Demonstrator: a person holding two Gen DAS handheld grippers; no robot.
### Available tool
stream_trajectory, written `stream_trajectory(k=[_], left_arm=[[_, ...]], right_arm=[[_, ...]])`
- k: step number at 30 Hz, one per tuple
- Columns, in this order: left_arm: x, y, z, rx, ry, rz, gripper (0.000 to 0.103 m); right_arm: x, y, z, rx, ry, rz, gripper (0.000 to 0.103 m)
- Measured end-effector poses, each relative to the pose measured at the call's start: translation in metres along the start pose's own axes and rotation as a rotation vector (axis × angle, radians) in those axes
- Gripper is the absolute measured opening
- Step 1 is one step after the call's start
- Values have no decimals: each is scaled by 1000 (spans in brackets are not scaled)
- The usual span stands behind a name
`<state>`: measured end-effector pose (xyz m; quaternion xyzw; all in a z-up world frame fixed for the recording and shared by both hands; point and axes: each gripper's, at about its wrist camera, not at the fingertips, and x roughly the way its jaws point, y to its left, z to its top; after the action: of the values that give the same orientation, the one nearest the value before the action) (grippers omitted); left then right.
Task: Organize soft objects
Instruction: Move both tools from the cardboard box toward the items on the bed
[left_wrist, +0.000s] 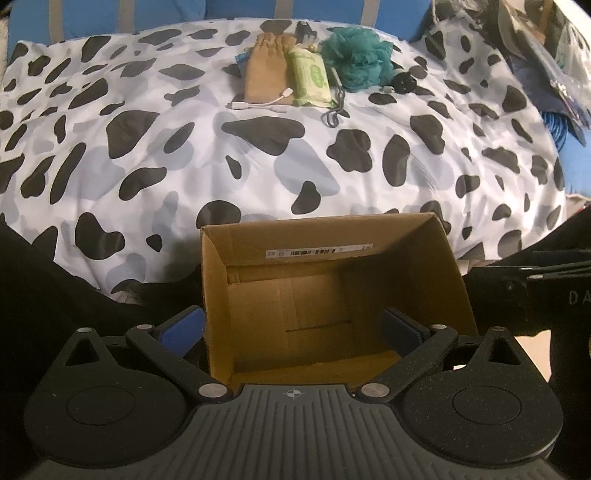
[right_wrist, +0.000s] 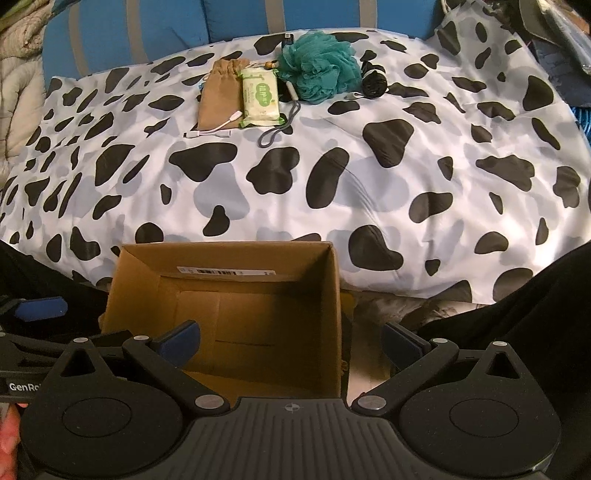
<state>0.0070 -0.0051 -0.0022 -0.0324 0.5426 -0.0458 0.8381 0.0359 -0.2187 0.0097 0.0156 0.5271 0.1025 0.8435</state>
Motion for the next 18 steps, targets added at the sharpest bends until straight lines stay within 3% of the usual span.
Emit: stream_trajectory(k=[18], left_arm=[[5, 3, 16, -61, -7, -78, 103]], right_arm=[[1, -26, 21, 55, -29, 20, 103]])
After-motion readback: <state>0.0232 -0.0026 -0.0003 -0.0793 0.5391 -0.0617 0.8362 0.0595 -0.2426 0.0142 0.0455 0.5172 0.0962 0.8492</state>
